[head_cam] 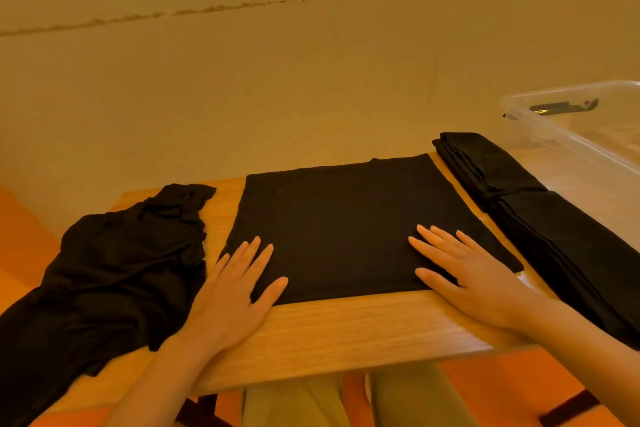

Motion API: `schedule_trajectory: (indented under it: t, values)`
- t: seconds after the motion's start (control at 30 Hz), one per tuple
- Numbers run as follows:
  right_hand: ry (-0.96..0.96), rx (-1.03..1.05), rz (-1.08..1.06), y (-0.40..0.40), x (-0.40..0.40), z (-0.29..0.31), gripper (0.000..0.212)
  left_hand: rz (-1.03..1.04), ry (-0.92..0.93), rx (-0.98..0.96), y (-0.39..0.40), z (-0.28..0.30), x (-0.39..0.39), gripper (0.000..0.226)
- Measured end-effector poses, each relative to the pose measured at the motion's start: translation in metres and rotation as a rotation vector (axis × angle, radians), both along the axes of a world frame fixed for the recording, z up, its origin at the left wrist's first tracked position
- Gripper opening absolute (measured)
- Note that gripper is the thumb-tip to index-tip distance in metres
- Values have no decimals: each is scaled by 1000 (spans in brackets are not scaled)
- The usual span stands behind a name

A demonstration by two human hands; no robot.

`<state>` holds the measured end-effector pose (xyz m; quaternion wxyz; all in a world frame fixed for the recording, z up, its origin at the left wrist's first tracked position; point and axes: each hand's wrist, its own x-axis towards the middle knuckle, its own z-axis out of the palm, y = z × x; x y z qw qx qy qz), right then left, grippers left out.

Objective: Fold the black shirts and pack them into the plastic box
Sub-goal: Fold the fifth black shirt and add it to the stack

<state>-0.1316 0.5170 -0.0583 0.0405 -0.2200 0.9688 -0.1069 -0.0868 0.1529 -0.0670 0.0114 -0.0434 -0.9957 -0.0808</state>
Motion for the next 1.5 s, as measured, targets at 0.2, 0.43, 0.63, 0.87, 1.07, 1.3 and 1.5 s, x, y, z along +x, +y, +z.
schedule_trajectory:
  t: [0.2,0.43,0.63,0.87,1.07,1.3,1.5]
  values:
    - [-26,35,22,0,8,6,98,-54,-28,0,-3,3,7,87]
    - [-37,61,33,22,51,7,80,-192,-6,120,-13,11,52,82]
    - [-11,53,65,32,79,0,75,-230,120,90,-14,-3,88,71]
    - [115,-46,61,39,91,-6,73,-327,363,-7,-20,-8,107,57]
    - [218,-181,33,64,105,-6,48,-361,448,58,-32,-5,126,40]
    - [322,-121,71,77,101,6,33,-279,487,122,-39,8,128,31]
    - [220,-276,59,77,91,23,35,-134,571,365,-36,14,113,17]
